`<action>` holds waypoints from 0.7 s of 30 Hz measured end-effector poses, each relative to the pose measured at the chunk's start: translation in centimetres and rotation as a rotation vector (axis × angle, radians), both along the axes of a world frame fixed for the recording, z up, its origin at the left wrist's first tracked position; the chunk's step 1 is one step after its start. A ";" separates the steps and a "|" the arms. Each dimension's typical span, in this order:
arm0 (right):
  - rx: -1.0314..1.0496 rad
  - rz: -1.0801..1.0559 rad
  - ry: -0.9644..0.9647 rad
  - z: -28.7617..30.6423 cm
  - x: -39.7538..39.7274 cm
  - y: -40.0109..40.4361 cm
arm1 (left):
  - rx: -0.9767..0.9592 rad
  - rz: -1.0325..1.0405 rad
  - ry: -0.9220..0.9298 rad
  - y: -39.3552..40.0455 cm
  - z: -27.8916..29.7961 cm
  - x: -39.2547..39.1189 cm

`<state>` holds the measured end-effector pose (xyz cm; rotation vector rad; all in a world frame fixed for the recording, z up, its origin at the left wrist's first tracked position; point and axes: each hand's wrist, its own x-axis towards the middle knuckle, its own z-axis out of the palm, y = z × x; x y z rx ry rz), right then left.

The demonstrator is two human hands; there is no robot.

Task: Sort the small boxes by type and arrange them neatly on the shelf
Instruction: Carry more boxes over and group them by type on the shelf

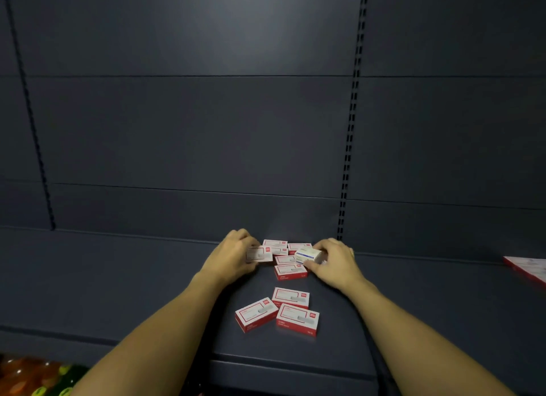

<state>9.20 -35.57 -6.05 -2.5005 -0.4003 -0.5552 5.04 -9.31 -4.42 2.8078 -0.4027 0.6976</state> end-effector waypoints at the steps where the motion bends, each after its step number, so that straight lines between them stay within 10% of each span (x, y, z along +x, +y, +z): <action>1: 0.005 0.002 -0.004 0.4 -0.3 -0.3 | 0.015 -0.002 -0.003 0.0 0.6 0.2; 21: 0.000 -0.259 0.053 3.9 -6.9 -13.5 | -0.043 -0.255 -0.055 -13.9 3.1 1.9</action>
